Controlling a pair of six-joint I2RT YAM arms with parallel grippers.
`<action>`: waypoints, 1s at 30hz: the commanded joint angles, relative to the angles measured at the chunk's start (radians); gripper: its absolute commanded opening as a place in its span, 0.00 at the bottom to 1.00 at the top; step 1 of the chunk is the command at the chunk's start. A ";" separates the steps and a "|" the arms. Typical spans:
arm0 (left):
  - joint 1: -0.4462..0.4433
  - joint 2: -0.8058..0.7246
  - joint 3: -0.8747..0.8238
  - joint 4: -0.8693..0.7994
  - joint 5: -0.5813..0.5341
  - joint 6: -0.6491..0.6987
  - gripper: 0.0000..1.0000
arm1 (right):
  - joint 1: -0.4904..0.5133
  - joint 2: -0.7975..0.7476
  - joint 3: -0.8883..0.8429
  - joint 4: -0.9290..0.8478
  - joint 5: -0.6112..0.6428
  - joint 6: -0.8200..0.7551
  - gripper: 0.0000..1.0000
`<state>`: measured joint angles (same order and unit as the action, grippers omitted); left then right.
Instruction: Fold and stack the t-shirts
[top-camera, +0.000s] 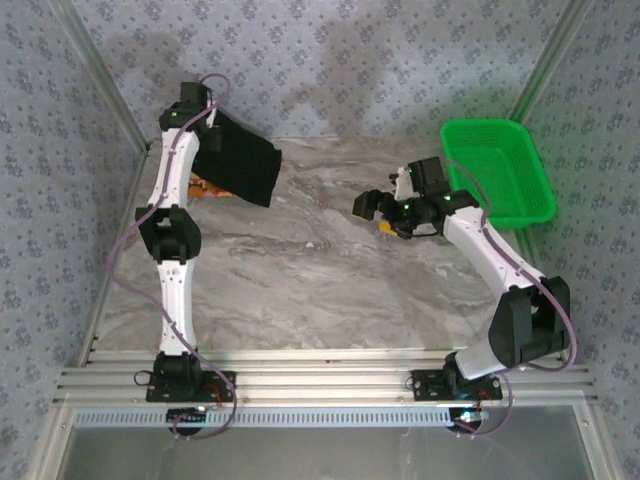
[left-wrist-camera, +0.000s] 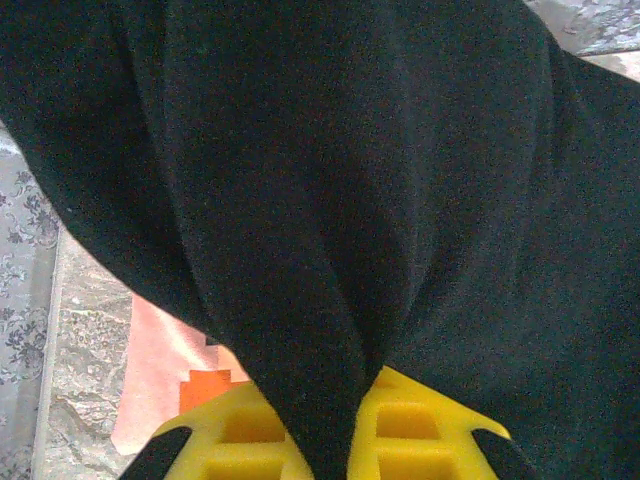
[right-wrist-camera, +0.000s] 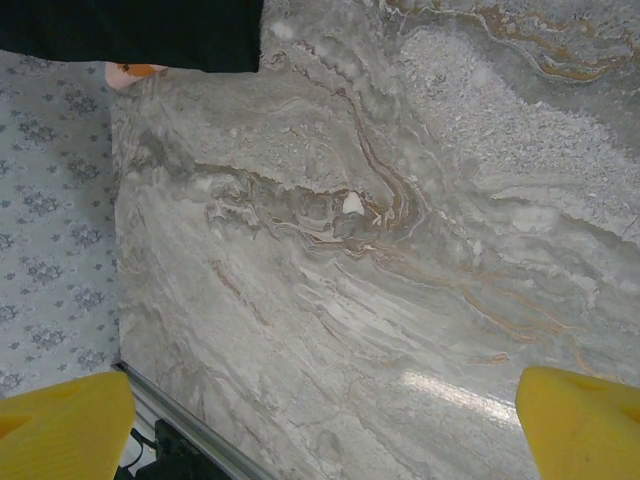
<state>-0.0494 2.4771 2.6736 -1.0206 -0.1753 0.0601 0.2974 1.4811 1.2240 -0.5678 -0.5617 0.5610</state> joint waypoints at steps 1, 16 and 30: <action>0.014 -0.065 0.045 0.040 0.038 0.008 0.03 | 0.013 0.023 0.041 -0.001 -0.020 0.014 1.00; 0.135 -0.029 0.046 0.058 0.188 -0.049 0.04 | 0.040 0.088 0.099 -0.029 0.000 0.011 1.00; 0.224 0.028 -0.009 0.126 0.449 -0.158 0.04 | 0.063 0.149 0.153 -0.058 0.013 0.019 1.00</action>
<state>0.1776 2.4985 2.6709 -0.9527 0.1638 -0.0639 0.3508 1.6123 1.3403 -0.5915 -0.5610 0.5682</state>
